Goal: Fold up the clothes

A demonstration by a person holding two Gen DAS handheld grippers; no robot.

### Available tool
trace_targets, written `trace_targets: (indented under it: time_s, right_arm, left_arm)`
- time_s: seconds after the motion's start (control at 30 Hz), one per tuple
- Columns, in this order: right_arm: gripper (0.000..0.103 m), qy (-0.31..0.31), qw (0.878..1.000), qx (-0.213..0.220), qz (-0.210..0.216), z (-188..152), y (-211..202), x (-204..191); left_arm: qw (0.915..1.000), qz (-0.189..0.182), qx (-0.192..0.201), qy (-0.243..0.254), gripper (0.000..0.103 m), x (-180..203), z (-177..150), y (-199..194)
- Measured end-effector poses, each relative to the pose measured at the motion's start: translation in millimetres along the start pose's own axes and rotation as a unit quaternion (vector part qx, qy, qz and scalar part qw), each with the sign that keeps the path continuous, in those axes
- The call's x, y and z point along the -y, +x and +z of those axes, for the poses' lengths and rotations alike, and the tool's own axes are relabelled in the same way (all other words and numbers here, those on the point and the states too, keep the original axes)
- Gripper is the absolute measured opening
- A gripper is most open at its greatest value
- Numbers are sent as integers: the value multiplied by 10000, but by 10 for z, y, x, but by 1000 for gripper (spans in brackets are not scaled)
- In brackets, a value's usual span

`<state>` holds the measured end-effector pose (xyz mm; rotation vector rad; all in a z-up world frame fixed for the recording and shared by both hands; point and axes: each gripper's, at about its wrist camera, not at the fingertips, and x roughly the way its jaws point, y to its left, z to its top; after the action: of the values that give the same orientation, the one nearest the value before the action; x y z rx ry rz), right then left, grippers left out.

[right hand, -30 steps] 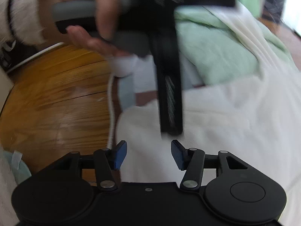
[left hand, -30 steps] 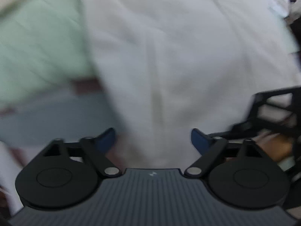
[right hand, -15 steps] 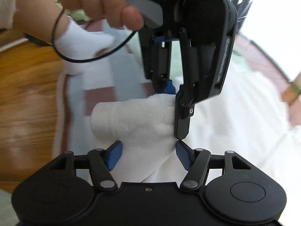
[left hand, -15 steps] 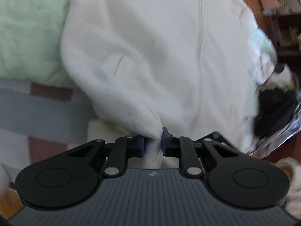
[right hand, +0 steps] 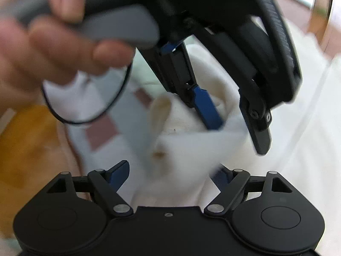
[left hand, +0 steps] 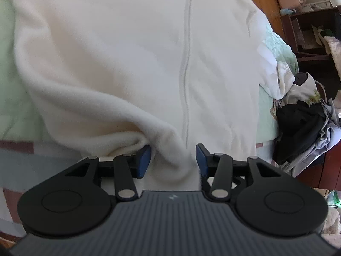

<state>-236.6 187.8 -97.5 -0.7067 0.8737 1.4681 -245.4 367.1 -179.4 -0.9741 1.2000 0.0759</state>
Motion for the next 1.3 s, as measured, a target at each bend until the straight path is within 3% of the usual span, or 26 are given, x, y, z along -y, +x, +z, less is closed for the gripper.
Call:
trace_targets:
  time_s: [0.07, 0.13, 0.23, 0.3, 0.43, 0.53, 0.6, 0.7, 0.73, 0.83, 0.9, 0.93, 0.97, 1.1, 1.13, 1.17, 1.3]
  right_arm:
    - [44, 70, 9993, 242, -261, -54, -63, 116]
    - [28, 493, 9979, 374, -209, -91, -149, 329]
    - [15, 1194, 9903, 700, -137, -154, -297, 661]
    - [15, 1491, 9852, 838, -115, -194, -354, 811]
    - [13, 1877, 9758, 1120, 87, -261, -397, 877]
    - [12, 1624, 9770, 1380, 27, -305, -504, 774]
    - [11, 1535, 9766, 1507, 85, -312, -590, 724]
    - [11, 1449, 9759, 1628, 148, -284, -658, 708]
    - [11, 1422, 9756, 1662, 207, -269, -681, 719]
    - [11, 1395, 9719, 1838, 456, -223, -661, 744]
    - [11, 1361, 9691, 1977, 574, -221, -670, 726]
    - [11, 1318, 9696, 1987, 544, -217, -667, 708]
    - [11, 1269, 9710, 1969, 484, -208, -661, 691]
    - [14, 915, 9807, 1728, -8, -173, -611, 581]
    - [31, 748, 9830, 1671, -162, -161, -602, 527]
    - [42, 565, 9840, 1662, -299, -146, -603, 462]
    - [45, -202, 9860, 1624, -309, -86, -624, 176]
  left_arm:
    - [9996, -61, 206, 196, 46, 77, 48, -133]
    - [9979, -105, 416, 490, 50, 161, 54, -300]
    - [9899, 24, 663, 1255, 53, 300, -65, -555]
    - [9781, 381, 785, 1887, 53, 361, -227, -656]
    - [9397, 1087, 625, 3182, 53, 353, -697, -651]
    - [9172, 1360, 575, 3701, 53, 348, -974, -578]
    - [9108, 1509, 728, 3772, 54, 363, -1040, -537]
    - [9164, 1271, 851, 3700, 54, 388, -1045, -530]
    - [9130, 1242, 906, 3780, 55, 424, -1055, -507]
    - [8969, 1572, 1036, 4001, 59, 547, -1042, -310]
    - [9014, 1829, 1003, 3795, 52, 526, -990, -259]
    - [9068, 1907, 926, 3643, 23, 505, -952, -269]
    - [9124, 1977, 841, 3483, 6, 483, -913, -284]
    - [8942, 2393, 1164, 3599, 6, 494, -969, -669]
    - [8911, 2491, 1248, 3581, 6, 503, -999, -806]
    - [8932, 2538, 1285, 3481, 6, 507, -1019, -928]
    - [9047, 2713, 1307, 3014, 5, 502, -1190, -1337]
